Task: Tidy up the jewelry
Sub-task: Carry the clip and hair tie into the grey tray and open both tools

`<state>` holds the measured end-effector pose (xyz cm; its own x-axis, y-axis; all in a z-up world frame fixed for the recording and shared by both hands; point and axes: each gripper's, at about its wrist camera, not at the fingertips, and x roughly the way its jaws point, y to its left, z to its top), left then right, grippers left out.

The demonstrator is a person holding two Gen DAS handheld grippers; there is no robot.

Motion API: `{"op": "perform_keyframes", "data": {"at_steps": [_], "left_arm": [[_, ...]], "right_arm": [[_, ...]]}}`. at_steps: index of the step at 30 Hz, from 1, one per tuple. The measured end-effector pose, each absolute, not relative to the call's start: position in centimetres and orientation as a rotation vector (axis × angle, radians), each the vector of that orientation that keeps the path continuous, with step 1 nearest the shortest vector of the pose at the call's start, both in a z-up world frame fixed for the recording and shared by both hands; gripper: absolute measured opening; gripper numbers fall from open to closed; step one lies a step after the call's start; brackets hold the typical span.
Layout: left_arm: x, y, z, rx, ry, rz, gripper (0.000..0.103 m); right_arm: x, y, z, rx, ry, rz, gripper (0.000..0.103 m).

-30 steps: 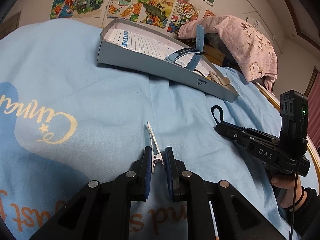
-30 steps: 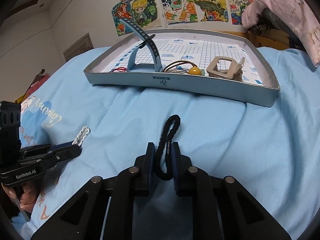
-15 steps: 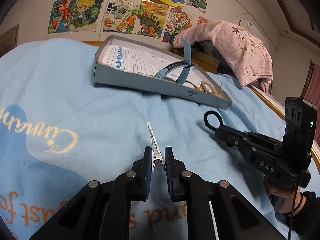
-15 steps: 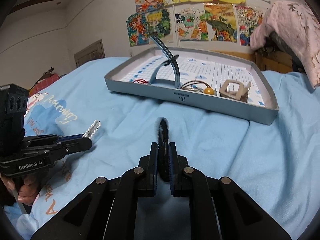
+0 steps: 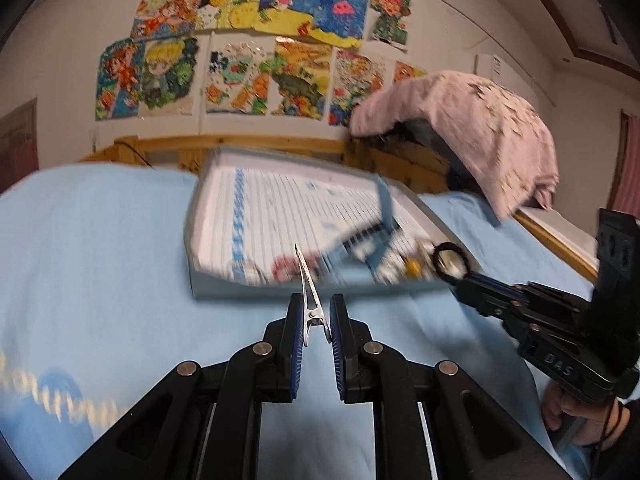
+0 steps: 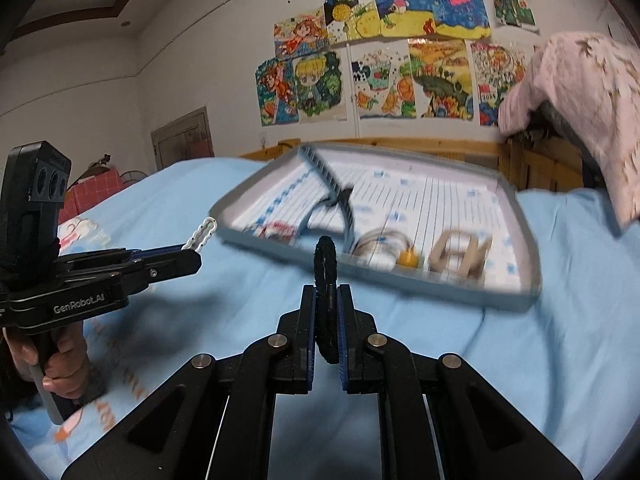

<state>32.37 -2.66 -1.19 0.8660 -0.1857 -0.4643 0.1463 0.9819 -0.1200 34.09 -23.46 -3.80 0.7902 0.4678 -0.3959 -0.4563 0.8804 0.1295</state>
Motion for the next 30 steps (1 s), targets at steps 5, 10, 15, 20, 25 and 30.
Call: {"op": "perform_keyframes", "data": {"at_steps": [5,10,15,20,25,30], "left_arm": [[36.8,-2.0,0.0,-0.104,0.515,-0.135,0.012],[39.3,-1.5,-0.7,-0.121,0.573,-0.104,0.012],[40.4,-1.4,-1.6,-0.11,0.617,-0.072,0.012],[40.7,-1.1,-2.3,-0.123,0.656,-0.057,0.013],[40.5,-1.1,-2.3,-0.128,0.654,-0.054,0.013],[40.0,-1.1,-2.1,-0.123,0.647,-0.066,0.023]], "right_arm": [[37.7,-22.8,-1.6,0.019,0.414,0.442,0.009],[41.1,-22.5,-2.2,0.076,0.47,0.392,0.009],[42.3,-21.8,-3.6,0.072,0.522,0.376,0.009],[42.7,-21.5,-4.3,0.063,0.55,0.363,0.009],[42.8,-21.6,-4.3,0.065,0.555,0.354,0.027],[42.4,-22.2,-4.3,0.089,0.542,0.344,0.032]]}}
